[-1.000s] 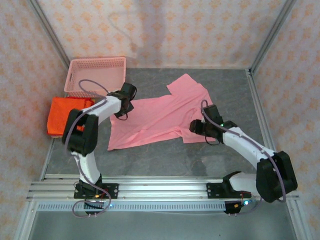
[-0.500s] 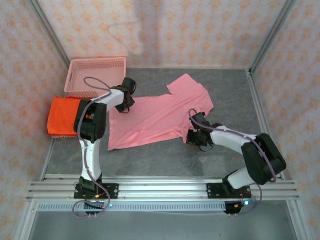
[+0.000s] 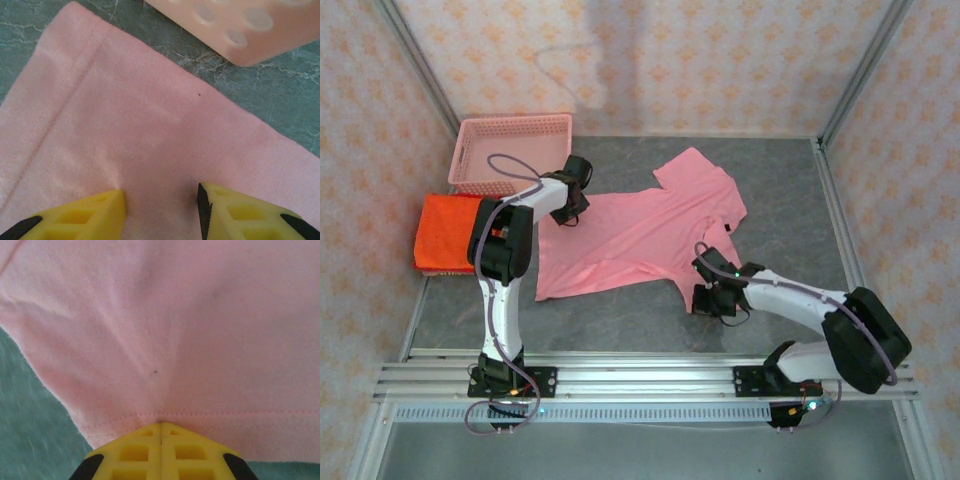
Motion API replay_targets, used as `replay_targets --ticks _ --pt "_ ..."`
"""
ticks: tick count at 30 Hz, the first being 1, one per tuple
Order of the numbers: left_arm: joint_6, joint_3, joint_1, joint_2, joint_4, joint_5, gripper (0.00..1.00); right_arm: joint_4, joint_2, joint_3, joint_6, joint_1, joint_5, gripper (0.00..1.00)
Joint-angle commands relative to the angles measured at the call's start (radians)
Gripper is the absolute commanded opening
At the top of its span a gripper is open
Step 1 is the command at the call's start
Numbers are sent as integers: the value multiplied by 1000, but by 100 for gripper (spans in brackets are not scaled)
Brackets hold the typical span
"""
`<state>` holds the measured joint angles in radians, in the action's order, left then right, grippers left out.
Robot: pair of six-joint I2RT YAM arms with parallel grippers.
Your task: Fold and stack the t-shirts
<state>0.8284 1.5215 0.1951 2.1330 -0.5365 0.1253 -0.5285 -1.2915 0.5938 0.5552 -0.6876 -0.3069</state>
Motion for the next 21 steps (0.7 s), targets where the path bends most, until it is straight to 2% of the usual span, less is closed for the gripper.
replay_targets --ticks 1,6,8,9,11,18,21 --pt "8 5 -14 76 -33 -47 44 -175 74 -3 64 -37 -20 1" --pt "-1 46 -22 106 -46 -48 44 -270 181 45 50 -44 -54 2" --pt "-5 64 -25 117 -52 -49 44 -260 208 83 34 -44 -70 7" --pt "-6 71 -26 124 -53 -50 44 -247 218 111 24 -44 -51 13" --pt "-9 79 -27 132 -51 -52 44 -204 211 160 -2 -28 1 15" --pt "-31 172 -42 203 -94 -59 45 30 -43 288 -100 185 74 17" --pt "-29 164 -47 197 -94 -64 45 110 -168 379 -139 283 108 23"
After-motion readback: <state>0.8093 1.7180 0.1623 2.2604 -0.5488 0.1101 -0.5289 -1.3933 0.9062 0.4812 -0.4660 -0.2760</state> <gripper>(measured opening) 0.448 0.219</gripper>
